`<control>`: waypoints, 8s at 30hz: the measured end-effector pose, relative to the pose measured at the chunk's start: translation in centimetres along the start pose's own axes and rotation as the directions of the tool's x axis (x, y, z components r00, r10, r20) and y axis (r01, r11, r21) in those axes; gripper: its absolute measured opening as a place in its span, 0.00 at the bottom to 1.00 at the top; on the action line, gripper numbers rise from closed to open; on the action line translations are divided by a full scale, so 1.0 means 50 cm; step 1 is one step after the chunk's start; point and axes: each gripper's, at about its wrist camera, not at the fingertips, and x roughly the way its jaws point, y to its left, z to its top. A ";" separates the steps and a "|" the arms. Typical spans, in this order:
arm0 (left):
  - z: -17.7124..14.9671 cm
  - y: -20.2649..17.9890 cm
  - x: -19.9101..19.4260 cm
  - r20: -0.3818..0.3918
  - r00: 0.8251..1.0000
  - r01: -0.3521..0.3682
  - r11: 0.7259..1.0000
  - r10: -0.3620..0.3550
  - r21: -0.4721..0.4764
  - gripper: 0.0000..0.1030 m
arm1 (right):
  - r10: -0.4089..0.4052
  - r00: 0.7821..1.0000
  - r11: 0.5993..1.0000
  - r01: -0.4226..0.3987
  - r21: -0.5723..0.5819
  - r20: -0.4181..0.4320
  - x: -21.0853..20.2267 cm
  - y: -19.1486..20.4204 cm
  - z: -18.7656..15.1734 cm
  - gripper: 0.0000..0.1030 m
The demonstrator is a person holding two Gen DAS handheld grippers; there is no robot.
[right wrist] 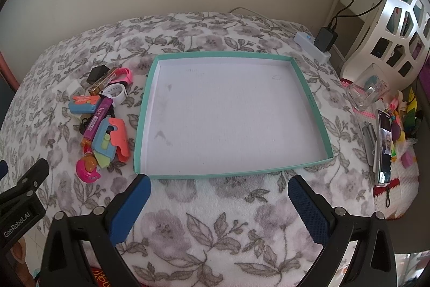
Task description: Organize rigid objects
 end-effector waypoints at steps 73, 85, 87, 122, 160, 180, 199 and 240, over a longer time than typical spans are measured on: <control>0.097 0.089 0.093 0.023 0.991 0.131 0.973 -0.129 -0.190 1.00 | 0.164 0.986 0.986 -0.164 -0.045 0.015 0.039 0.100 0.135 1.00; 0.081 0.086 0.212 -0.157 0.979 0.095 0.976 -0.127 -0.196 1.00 | 0.237 0.970 0.970 -0.239 -0.035 -0.051 0.119 0.135 0.133 1.00; 0.072 0.081 0.232 -0.180 0.974 0.103 0.974 -0.140 -0.204 1.00 | 0.227 0.972 0.972 -0.230 -0.042 -0.063 0.129 0.132 0.128 1.00; 0.006 0.030 0.269 -0.278 0.951 0.102 0.986 -0.136 -0.132 0.47 | 0.250 0.966 0.963 -0.255 -0.088 -0.067 0.125 0.151 0.119 1.00; -0.025 0.199 0.260 -0.235 0.960 0.097 0.968 -0.152 -0.231 0.23 | 0.379 0.873 0.877 -0.445 -0.183 -0.308 0.241 0.293 0.113 0.74; -0.030 0.196 0.260 -0.229 0.962 0.094 0.970 -0.145 -0.223 0.23 | 0.437 0.812 0.863 -0.500 -0.073 -0.388 0.253 0.276 0.084 0.62; -0.028 0.217 0.256 -0.256 0.935 0.159 0.937 -0.244 -0.311 0.23 | 0.441 0.831 0.878 -0.478 -0.029 -0.340 0.202 0.228 0.073 0.61; 0.214 -0.201 0.108 -0.204 0.930 0.282 0.949 -0.307 -0.145 0.23 | 0.083 0.996 0.945 -0.082 0.318 0.009 0.141 -0.208 0.196 0.61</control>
